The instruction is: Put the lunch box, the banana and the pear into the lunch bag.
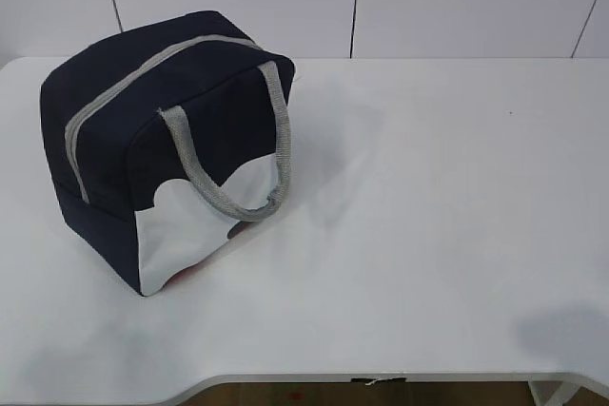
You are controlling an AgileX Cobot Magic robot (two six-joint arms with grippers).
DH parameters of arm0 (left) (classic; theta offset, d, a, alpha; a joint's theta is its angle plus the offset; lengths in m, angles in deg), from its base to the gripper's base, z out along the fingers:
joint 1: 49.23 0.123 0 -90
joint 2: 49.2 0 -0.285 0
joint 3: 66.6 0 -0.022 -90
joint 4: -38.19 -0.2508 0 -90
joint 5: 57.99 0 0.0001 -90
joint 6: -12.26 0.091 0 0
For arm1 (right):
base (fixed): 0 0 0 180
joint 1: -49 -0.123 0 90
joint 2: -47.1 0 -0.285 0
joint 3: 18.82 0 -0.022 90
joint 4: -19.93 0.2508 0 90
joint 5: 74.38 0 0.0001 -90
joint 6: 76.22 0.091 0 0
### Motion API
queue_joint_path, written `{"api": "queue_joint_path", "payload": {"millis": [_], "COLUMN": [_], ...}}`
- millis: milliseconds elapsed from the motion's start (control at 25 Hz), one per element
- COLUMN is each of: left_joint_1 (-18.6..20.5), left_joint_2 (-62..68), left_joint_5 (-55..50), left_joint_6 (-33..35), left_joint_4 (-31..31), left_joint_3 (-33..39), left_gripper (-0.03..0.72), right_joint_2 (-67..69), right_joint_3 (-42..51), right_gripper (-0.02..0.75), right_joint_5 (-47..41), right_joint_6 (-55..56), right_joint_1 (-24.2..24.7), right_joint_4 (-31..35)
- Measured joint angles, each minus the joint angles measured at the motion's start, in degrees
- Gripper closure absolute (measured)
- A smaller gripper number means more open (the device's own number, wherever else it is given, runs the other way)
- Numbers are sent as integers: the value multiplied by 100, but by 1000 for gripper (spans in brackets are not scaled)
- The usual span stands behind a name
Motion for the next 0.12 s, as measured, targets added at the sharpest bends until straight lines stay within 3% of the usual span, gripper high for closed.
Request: {"api": "queue_joint_path", "payload": {"millis": [120], "left_joint_1": [0], "left_joint_2": [0], "left_joint_5": [0], "left_joint_6": [0], "left_joint_4": [0], "left_joint_3": [0], "left_gripper": [443], "right_joint_2": [0], "right_joint_3": [0], "right_gripper": [412], "right_joint_5": [0], "right_joint_6": [0], "right_joint_1": [0], "right_joint_4": [0]}}
